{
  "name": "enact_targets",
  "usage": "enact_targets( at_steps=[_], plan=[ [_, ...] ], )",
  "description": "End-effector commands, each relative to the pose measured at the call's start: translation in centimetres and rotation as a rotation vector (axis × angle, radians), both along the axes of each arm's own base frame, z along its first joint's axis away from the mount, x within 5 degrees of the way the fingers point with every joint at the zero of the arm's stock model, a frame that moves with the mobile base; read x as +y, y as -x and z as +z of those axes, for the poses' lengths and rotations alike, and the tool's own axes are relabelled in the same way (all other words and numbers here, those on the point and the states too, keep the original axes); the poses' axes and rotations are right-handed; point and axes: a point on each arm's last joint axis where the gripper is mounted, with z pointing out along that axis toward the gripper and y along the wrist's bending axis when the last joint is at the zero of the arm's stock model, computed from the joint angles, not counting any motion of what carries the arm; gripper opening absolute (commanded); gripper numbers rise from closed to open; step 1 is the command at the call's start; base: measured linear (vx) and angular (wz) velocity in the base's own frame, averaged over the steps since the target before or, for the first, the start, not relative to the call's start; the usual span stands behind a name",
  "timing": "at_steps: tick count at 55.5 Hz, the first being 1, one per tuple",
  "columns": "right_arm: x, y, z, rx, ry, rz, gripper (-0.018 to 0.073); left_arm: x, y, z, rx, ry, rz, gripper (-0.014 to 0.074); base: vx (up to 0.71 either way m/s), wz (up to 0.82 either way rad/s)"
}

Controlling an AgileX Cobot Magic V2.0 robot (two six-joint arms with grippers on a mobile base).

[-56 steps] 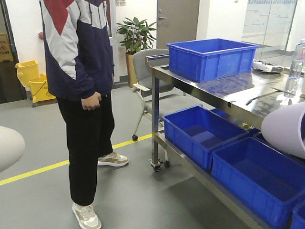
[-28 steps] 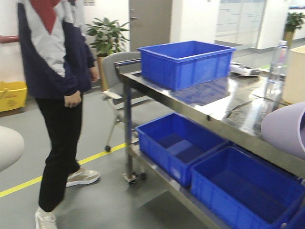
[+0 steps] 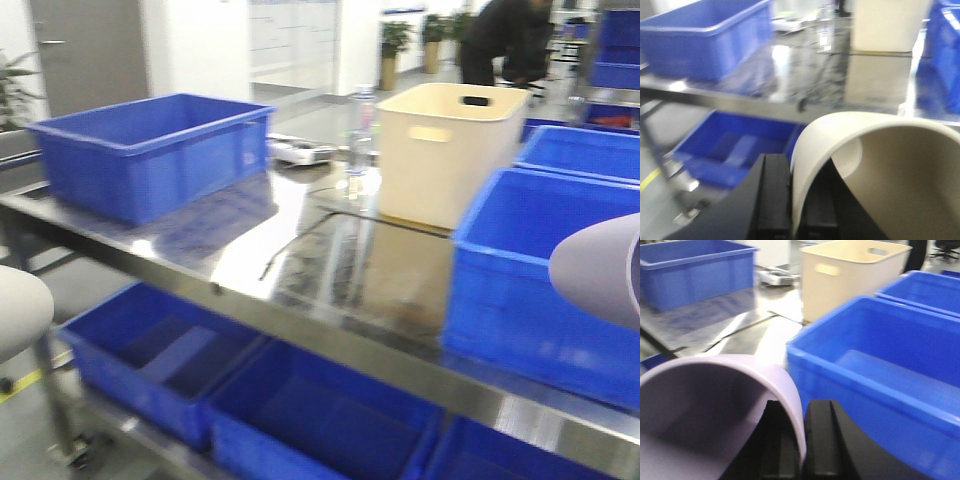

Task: Grab cup from conveyor and place in blue bin
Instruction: 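Drive the base up to the shelf with the blue bins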

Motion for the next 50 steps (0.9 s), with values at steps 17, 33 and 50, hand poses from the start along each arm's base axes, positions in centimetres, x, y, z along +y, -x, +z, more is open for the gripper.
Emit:
enact_targets(
  at_steps=[17, 33, 50],
  plan=[
    [-0.06, 0.47, 1.96, -0.131, -0.012, 0.009, -0.0009, 0.12, 0.16, 1.66, -0.107, 0.036, 0.020, -0.0007, 0.26, -0.65],
    [-0.06, 0.47, 1.96, -0.131, -0.012, 0.009, -0.0009, 0.12, 0.16, 1.66, -0.107, 0.036, 0.020, -0.0007, 0.25, -0.48],
    [-0.06, 0.47, 1.96, -0.131, -0.012, 0.009, -0.0009, 0.12, 0.16, 1.66, -0.107, 0.036, 0.020, -0.0007, 0.22, -0.36]
  ],
)
